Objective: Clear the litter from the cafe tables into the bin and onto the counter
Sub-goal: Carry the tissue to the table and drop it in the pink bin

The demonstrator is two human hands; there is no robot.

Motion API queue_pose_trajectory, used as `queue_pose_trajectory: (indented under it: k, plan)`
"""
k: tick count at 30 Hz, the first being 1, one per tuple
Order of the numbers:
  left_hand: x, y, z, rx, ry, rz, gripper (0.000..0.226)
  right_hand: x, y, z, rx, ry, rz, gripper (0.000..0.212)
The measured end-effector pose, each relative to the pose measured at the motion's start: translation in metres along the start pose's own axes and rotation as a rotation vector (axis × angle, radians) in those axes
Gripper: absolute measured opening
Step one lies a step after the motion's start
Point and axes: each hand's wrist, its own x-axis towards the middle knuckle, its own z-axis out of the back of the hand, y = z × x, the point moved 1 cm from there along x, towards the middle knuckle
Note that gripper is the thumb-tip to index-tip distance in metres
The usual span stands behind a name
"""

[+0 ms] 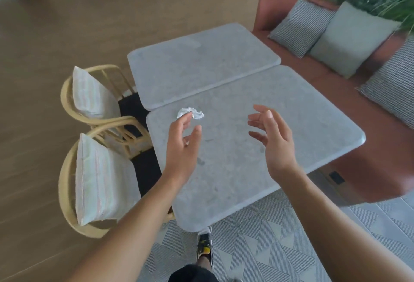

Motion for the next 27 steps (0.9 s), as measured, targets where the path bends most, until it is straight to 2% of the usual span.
queue_pose_trajectory:
  k: [9,12,18,27]
  plan:
    - [0.166,0.118,-0.022,0.404,0.089,0.134,0.057,0.119,-0.057,-0.079,-0.073,0.028,-0.124,0.037]
    - [0.204,0.163,-0.038,0.587,0.129,0.197,0.067,0.144,-0.079,-0.09,-0.11,0.05,-0.148,0.037]
    - [0.252,0.23,-0.065,0.843,0.234,0.316,0.079,0.168,-0.116,-0.09,-0.144,0.019,-0.21,0.051]
    - [0.294,0.262,-0.087,0.927,0.346,0.406,0.073,0.174,-0.147,-0.087,-0.176,-0.044,-0.264,0.048]
